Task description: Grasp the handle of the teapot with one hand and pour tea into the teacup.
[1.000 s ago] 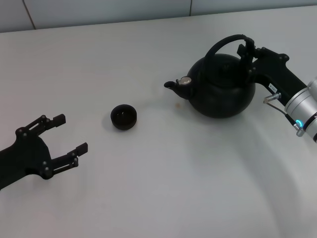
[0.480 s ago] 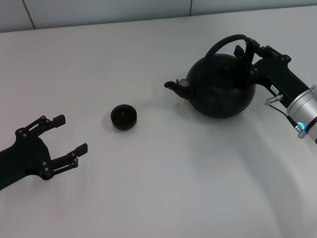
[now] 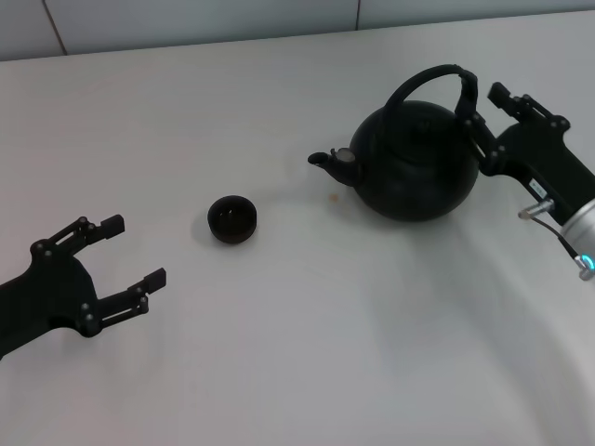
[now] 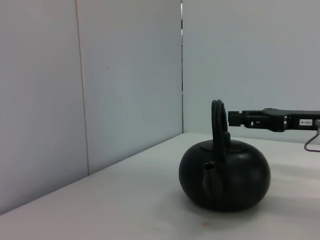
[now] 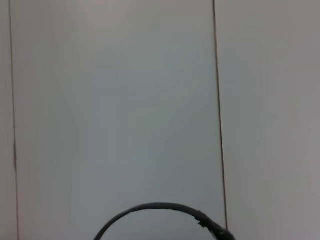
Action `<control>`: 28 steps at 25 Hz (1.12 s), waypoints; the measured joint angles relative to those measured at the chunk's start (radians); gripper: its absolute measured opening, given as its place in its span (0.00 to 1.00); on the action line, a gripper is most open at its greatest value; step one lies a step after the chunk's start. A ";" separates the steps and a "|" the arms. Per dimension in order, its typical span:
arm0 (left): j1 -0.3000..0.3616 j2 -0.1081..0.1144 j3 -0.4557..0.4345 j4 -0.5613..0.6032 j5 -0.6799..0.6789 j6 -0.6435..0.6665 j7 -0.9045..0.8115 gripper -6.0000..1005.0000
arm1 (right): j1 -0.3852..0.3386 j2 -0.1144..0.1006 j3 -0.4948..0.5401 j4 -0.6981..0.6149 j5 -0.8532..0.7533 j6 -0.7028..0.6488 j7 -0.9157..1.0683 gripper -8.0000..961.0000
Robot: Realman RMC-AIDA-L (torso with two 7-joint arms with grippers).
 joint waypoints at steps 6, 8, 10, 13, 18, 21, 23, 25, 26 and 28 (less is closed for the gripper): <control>-0.004 -0.001 0.000 0.000 -0.001 0.000 -0.007 0.86 | -0.035 0.000 -0.002 -0.005 -0.001 -0.049 -0.003 0.56; -0.006 -0.001 0.001 0.000 -0.001 0.002 -0.011 0.86 | -0.059 0.000 -0.008 -0.006 -0.007 -0.098 -0.003 0.63; -0.006 -0.001 0.001 0.000 -0.001 0.002 -0.011 0.86 | -0.088 -0.005 -0.032 -0.022 -0.019 -0.172 0.020 0.66; -0.004 -0.001 0.003 0.000 -0.001 0.005 -0.012 0.86 | -0.103 -0.016 -0.101 -0.099 -0.030 -0.266 0.127 0.66; -0.003 0.000 0.007 0.000 -0.001 0.012 -0.012 0.86 | -0.100 -0.031 -0.285 -0.347 -0.034 -0.392 0.366 0.66; -0.003 0.000 0.008 0.000 0.000 0.016 -0.013 0.86 | -0.113 -0.064 -0.400 -0.453 -0.034 -0.421 0.471 0.66; -0.001 0.002 0.008 -0.001 0.000 0.028 -0.016 0.86 | -0.124 -0.101 -0.461 -0.481 -0.034 -0.436 0.524 0.66; 0.000 0.004 0.008 -0.001 0.000 0.031 -0.019 0.86 | -0.128 -0.140 -0.507 -0.490 -0.034 -0.465 0.560 0.66; 0.000 0.004 0.008 -0.001 0.000 0.031 -0.019 0.86 | -0.127 -0.158 -0.522 -0.497 -0.034 -0.488 0.568 0.66; 0.000 0.004 0.008 -0.001 0.001 0.032 -0.024 0.86 | -0.119 -0.175 -0.539 -0.523 -0.038 -0.515 0.584 0.66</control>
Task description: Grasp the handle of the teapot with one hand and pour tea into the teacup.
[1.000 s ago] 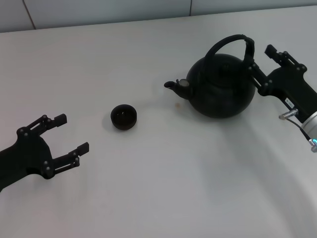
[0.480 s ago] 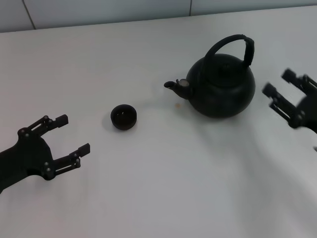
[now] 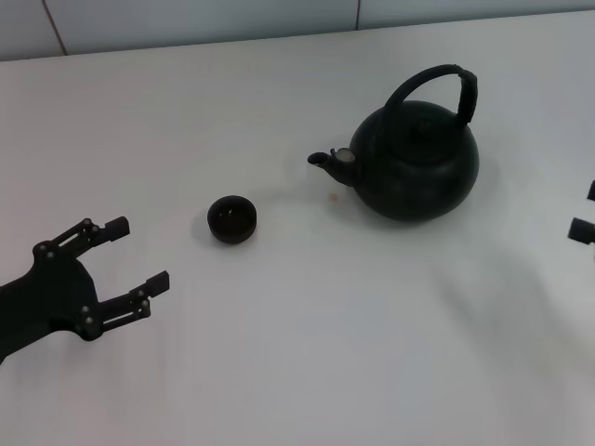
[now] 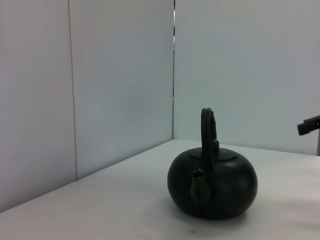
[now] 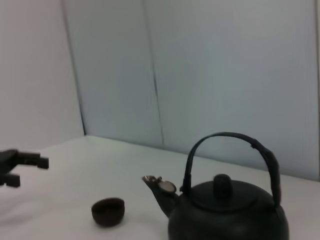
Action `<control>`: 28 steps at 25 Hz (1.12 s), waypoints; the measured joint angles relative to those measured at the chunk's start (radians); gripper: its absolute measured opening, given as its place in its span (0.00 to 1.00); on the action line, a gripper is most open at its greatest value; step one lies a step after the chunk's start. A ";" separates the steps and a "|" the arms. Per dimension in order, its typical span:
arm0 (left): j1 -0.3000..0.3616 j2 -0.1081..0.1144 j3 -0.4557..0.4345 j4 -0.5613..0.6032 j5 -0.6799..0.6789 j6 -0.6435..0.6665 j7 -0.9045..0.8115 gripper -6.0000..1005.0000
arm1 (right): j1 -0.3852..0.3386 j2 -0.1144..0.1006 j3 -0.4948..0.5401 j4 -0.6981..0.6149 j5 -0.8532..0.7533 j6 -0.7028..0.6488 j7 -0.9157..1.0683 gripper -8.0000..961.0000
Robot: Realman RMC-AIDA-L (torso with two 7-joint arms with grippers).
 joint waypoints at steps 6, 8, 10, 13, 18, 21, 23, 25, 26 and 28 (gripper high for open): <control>-0.007 0.002 0.000 0.001 0.005 0.010 -0.025 0.86 | 0.045 -0.020 -0.082 -0.067 -0.010 -0.006 0.091 0.67; -0.009 0.003 0.001 0.001 0.005 0.012 -0.031 0.86 | 0.050 -0.022 -0.099 -0.071 -0.010 -0.011 0.095 0.73; -0.010 0.003 0.001 0.001 0.005 0.015 -0.035 0.86 | 0.052 -0.023 -0.108 -0.071 -0.012 -0.014 0.098 0.80; -0.011 0.009 -0.001 0.001 0.006 0.019 -0.045 0.86 | 0.052 -0.024 -0.110 -0.071 -0.017 -0.028 0.099 0.83; -0.016 0.011 0.001 0.001 0.005 0.020 -0.056 0.86 | 0.053 -0.025 -0.113 -0.063 -0.032 -0.035 0.089 0.84; -0.018 0.011 0.001 0.001 0.005 0.023 -0.057 0.86 | 0.054 -0.025 -0.125 -0.061 -0.035 -0.033 0.087 0.85; -0.018 0.012 0.001 0.001 0.005 0.026 -0.057 0.86 | 0.054 -0.025 -0.125 -0.061 -0.035 -0.033 0.087 0.85; -0.018 0.013 0.001 0.001 0.006 0.028 -0.057 0.86 | 0.052 -0.024 -0.126 -0.061 -0.035 -0.033 0.087 0.85; -0.018 0.013 0.001 0.001 0.006 0.028 -0.057 0.86 | 0.051 -0.024 -0.126 -0.061 -0.035 -0.033 0.087 0.85; -0.019 0.014 0.001 0.001 0.006 0.029 -0.057 0.86 | 0.051 -0.023 -0.126 -0.061 -0.035 -0.035 0.087 0.85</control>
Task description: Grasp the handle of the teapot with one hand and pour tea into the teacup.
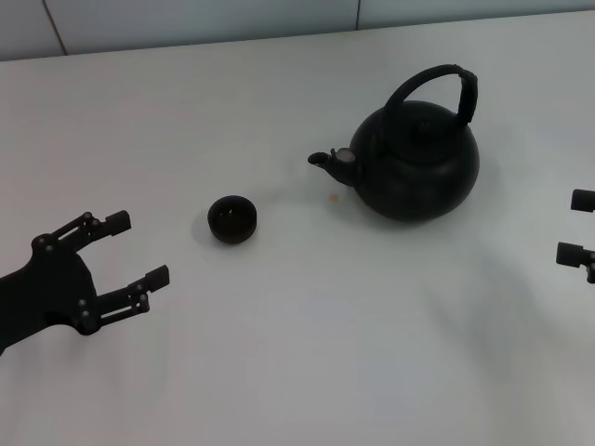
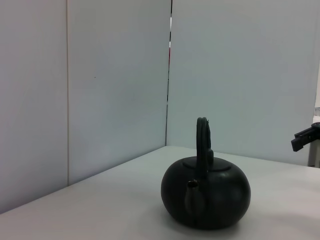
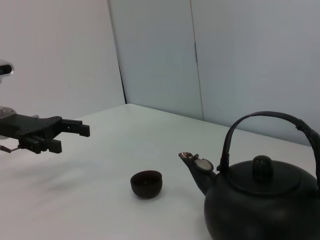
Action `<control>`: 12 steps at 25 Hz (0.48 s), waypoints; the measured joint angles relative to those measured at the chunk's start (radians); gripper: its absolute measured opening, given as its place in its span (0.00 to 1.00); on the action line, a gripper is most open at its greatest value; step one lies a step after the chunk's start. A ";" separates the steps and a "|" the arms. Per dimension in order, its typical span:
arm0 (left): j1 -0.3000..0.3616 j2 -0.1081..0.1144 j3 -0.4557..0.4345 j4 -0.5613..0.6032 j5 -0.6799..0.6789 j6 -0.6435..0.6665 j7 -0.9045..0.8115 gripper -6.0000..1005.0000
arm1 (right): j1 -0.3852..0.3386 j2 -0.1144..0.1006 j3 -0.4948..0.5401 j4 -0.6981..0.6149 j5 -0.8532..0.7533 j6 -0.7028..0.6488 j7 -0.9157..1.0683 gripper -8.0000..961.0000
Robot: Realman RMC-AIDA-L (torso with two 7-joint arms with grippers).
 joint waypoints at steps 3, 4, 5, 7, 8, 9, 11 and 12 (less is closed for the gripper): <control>-0.003 0.000 0.001 0.001 0.002 0.001 0.000 0.86 | 0.000 0.002 0.000 0.000 0.000 -0.002 0.000 0.85; -0.003 0.000 0.001 0.001 0.002 0.001 0.000 0.86 | -0.001 0.004 -0.001 -0.001 0.000 -0.007 0.000 0.85; -0.004 0.000 0.002 0.001 0.003 0.001 0.000 0.86 | -0.001 0.004 -0.001 -0.001 0.000 -0.007 0.000 0.85; -0.007 -0.001 0.010 0.002 0.004 0.001 0.000 0.86 | -0.002 0.007 -0.011 0.000 0.000 -0.013 0.000 0.85; -0.008 -0.002 0.013 0.002 0.004 0.001 0.000 0.86 | -0.002 0.010 -0.017 0.000 0.000 -0.013 -0.001 0.85; -0.010 -0.003 0.021 0.002 0.007 0.000 0.000 0.86 | -0.003 0.013 -0.021 0.000 0.001 -0.013 -0.001 0.85; -0.022 -0.007 0.051 0.002 0.014 -0.004 0.000 0.86 | -0.003 0.017 -0.023 0.000 0.002 -0.012 -0.001 0.85; -0.024 -0.008 0.056 0.002 0.015 -0.005 0.000 0.86 | -0.003 0.018 -0.023 0.000 0.002 -0.012 -0.002 0.85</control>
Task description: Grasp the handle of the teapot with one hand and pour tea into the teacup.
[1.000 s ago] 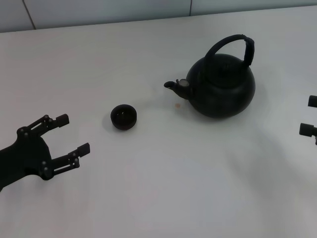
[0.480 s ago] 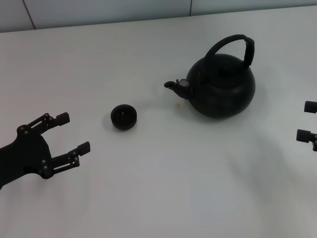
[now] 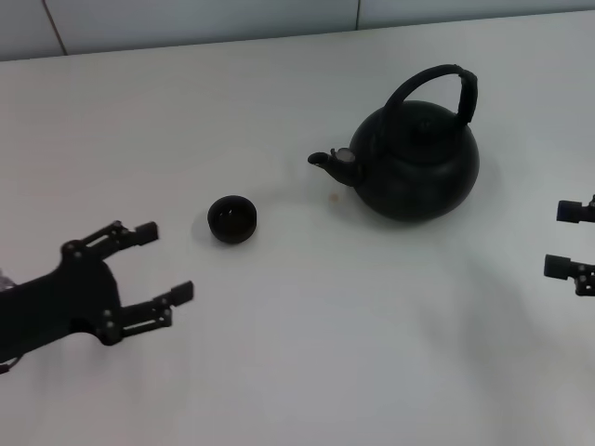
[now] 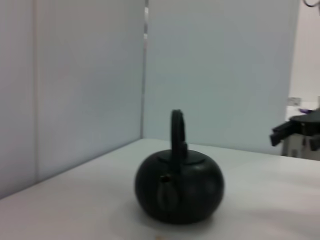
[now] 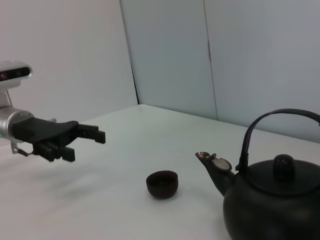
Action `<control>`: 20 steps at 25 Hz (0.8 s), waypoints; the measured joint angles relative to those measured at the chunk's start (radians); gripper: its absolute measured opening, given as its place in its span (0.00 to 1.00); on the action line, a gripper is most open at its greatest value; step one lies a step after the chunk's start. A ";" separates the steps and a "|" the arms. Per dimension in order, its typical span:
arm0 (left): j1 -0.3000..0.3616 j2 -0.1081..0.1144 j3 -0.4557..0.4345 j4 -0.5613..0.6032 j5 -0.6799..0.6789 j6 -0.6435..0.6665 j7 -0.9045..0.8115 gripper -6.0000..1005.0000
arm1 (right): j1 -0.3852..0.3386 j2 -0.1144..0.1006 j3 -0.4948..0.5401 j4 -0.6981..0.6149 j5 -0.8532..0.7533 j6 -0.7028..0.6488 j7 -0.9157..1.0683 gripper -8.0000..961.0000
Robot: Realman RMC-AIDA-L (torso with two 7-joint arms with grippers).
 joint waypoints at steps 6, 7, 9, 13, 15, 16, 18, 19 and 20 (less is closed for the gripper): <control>-0.015 -0.005 0.024 0.000 0.001 -0.005 0.000 0.86 | 0.002 0.008 0.000 0.000 -0.001 -0.005 -0.005 0.85; -0.015 -0.005 0.024 0.000 0.001 -0.005 0.000 0.86 | 0.002 0.010 0.000 0.000 -0.001 -0.005 -0.007 0.85; -0.018 -0.006 0.026 0.000 0.001 -0.006 0.000 0.86 | 0.001 0.012 0.000 0.000 -0.001 -0.005 -0.013 0.85; -0.021 -0.006 0.033 0.000 0.001 -0.006 0.000 0.86 | 0.001 0.013 0.000 0.000 -0.001 -0.006 -0.014 0.85; -0.023 -0.006 0.040 0.000 0.001 -0.006 -0.001 0.86 | 0.003 0.013 0.000 0.000 -0.001 -0.006 -0.014 0.85; -0.024 -0.006 0.041 0.000 0.001 -0.006 -0.003 0.86 | 0.003 0.013 0.000 0.000 -0.001 -0.006 -0.014 0.85; -0.024 -0.006 0.041 0.000 0.001 -0.006 -0.004 0.86 | 0.004 0.013 0.000 0.000 -0.001 -0.006 -0.015 0.85; -0.025 -0.006 0.041 0.001 0.001 -0.006 -0.005 0.86 | 0.004 0.013 0.000 0.000 -0.001 -0.006 -0.015 0.85; -0.025 -0.006 0.041 0.001 0.001 -0.006 -0.005 0.86 | 0.005 0.013 0.000 0.000 -0.001 -0.006 -0.015 0.85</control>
